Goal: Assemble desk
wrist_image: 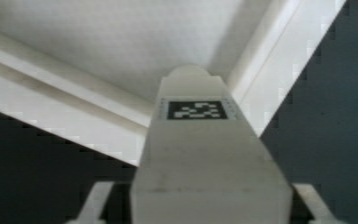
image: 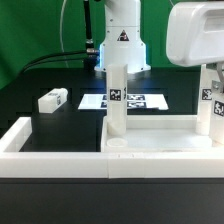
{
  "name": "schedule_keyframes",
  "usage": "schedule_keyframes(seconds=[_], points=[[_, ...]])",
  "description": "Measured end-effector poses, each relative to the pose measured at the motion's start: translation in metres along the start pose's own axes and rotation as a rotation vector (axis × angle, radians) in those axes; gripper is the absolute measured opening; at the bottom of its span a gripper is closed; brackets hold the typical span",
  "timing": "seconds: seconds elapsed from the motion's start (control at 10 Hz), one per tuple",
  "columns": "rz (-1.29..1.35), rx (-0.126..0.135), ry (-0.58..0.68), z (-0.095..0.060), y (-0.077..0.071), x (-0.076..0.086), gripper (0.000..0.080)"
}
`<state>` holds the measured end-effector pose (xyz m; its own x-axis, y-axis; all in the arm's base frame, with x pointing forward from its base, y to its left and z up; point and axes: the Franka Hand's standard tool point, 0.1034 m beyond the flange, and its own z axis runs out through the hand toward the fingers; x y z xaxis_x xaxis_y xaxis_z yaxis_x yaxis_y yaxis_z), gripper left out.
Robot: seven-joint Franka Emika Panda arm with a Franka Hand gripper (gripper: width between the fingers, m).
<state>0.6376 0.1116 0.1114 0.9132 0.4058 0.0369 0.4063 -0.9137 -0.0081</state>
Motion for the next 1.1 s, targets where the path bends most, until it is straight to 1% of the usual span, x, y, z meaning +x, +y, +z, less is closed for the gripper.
schedule_keyframes(seconds=[0.1,0.5,0.6,1.1], points=[[0.026,0.002,0.000,0.0001,0.0003,-0.0001,0.0288],[0.578,0.010,-0.001,0.0011,0.0011,-0.0017,0.0288],[0.695,0.019,-0.002,0.0012,0.0021,-0.0022,0.0288],[0.983,0.019,-0.005,0.0017,0.0025,-0.0025,0.0288]])
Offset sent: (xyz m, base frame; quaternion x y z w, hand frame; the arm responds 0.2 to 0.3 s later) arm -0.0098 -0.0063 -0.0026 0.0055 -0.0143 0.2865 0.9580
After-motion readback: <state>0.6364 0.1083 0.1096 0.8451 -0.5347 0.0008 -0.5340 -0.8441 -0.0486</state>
